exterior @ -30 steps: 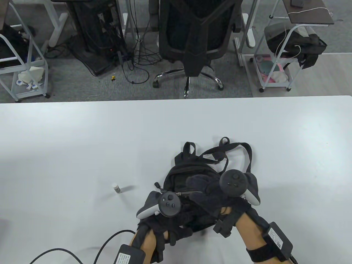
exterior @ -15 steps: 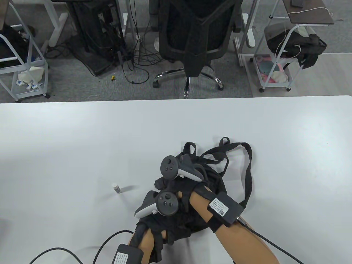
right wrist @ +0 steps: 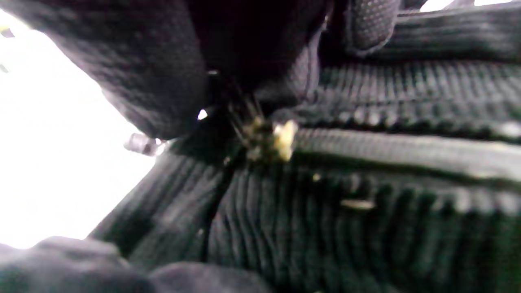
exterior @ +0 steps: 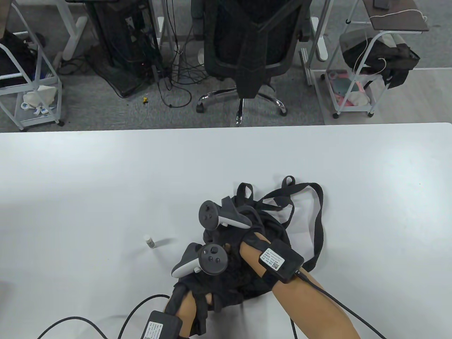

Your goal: Apply lubricant on backpack

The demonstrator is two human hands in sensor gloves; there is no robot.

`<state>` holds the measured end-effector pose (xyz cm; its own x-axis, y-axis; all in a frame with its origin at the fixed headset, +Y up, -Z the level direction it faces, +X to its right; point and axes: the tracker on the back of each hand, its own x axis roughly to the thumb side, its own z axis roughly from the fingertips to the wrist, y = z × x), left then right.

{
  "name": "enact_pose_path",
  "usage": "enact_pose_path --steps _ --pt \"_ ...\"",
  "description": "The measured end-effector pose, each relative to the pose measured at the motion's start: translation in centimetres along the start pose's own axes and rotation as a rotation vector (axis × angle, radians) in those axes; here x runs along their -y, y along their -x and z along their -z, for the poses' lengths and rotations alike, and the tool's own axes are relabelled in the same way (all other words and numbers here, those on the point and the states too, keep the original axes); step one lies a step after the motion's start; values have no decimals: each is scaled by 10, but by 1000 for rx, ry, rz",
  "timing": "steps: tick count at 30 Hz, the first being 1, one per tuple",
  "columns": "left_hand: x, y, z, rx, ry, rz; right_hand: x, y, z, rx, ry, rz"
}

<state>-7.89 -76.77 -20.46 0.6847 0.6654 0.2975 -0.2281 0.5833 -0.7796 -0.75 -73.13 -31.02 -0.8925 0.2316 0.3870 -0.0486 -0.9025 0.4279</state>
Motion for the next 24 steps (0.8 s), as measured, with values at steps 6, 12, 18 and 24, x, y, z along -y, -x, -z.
enact_pose_path --steps 6,12,18,24 --pt "0 -1 0 -14 4 21 15 17 -52 26 133 -162" --pt "-2 1 1 -15 4 9 -6 27 -89 -20 211 -346" --pt "1 -2 1 -15 3 25 -24 49 -102 -110 300 -298" --pt "1 -26 -8 5 -66 199 -25 59 -102 -103 363 -177"
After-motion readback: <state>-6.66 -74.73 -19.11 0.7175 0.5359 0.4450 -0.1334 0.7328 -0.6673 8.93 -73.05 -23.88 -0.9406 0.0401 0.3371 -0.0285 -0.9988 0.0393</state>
